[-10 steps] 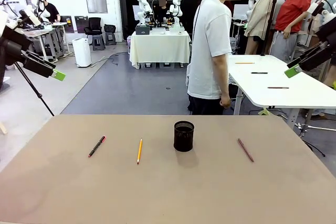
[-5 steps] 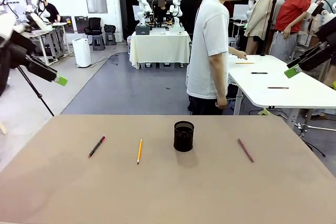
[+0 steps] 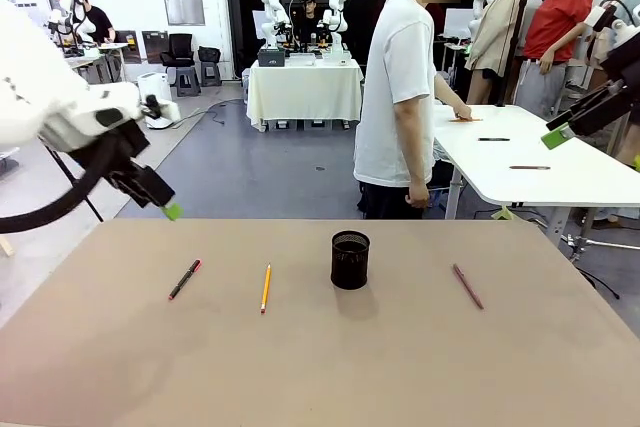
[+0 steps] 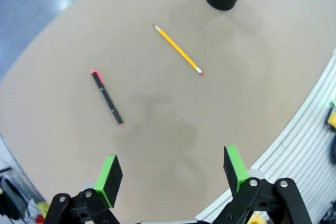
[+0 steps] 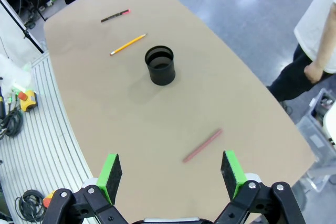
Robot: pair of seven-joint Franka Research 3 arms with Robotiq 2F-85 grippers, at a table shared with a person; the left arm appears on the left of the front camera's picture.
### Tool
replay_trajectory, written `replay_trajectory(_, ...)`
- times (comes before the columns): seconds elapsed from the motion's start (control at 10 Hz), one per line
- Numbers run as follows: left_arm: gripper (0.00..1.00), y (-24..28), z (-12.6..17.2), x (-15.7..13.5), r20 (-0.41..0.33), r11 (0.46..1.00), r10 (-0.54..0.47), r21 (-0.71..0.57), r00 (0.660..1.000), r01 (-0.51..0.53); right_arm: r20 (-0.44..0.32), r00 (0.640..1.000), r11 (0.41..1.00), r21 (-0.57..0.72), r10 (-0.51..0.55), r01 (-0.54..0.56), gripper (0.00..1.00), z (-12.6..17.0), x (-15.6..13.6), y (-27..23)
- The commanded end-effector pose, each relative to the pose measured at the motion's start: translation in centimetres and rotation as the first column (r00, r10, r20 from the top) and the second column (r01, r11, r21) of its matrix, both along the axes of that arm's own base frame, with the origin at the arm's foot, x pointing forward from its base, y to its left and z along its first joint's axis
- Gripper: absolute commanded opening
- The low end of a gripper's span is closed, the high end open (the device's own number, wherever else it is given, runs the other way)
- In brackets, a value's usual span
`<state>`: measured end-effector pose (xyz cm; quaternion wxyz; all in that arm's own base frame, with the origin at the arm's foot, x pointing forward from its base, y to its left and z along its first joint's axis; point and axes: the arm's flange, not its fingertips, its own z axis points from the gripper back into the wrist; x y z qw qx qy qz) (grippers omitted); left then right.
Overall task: Place the pens into the pen holder.
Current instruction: Pick up a writing instrument from the table and place it into the Pen holder.
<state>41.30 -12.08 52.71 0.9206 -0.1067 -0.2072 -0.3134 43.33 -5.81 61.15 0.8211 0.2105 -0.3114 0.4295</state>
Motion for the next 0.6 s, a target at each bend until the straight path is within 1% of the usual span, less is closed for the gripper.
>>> replay_trajectory(0.0, 1.00, -3.0, -2.9, 1.3, 0.053, 0.981, 0.119, 0.150, 0.991, -0.126, 0.004, 1.000, 1.000, 0.007, 0.008, -0.008, 1.00, 0.1, 0.0, 0.0)
replay_trajectory(0.1, 1.00, -4.7, -4.4, 2.1, 0.085, 0.971, 0.137, 0.186, 0.987, -0.151, 0.004, 1.000, 1.000, 0.007, 0.008, -0.008, 1.00, 0.1, 0.0, 0.0)
replay_trajectory(0.3, 1.00, -7.2, -5.9, 3.3, 0.093, 0.971, 0.139, 0.180, 0.986, -0.154, 0.004, 1.000, 1.000, 0.007, 0.008, -0.008, 1.00, 0.1, 0.0, 0.0)
replay_trajectory(0.4, 1.00, -8.0, -6.6, 3.4, 0.053, 0.983, 0.084, 0.159, 0.995, -0.091, 0.004, 1.000, 1.000, 0.007, 0.008, -0.008, 1.00, 0.1, 0.0, 0.0)
replay_trajectory(0.5, 1.00, -6.5, -6.2, 2.4, 0.081, 0.981, 0.105, 0.157, 0.991, -0.117, 0.004, 1.000, 1.000, 0.007, 0.008, -0.008, 1.00, 0.1, 0.0, 0.0)
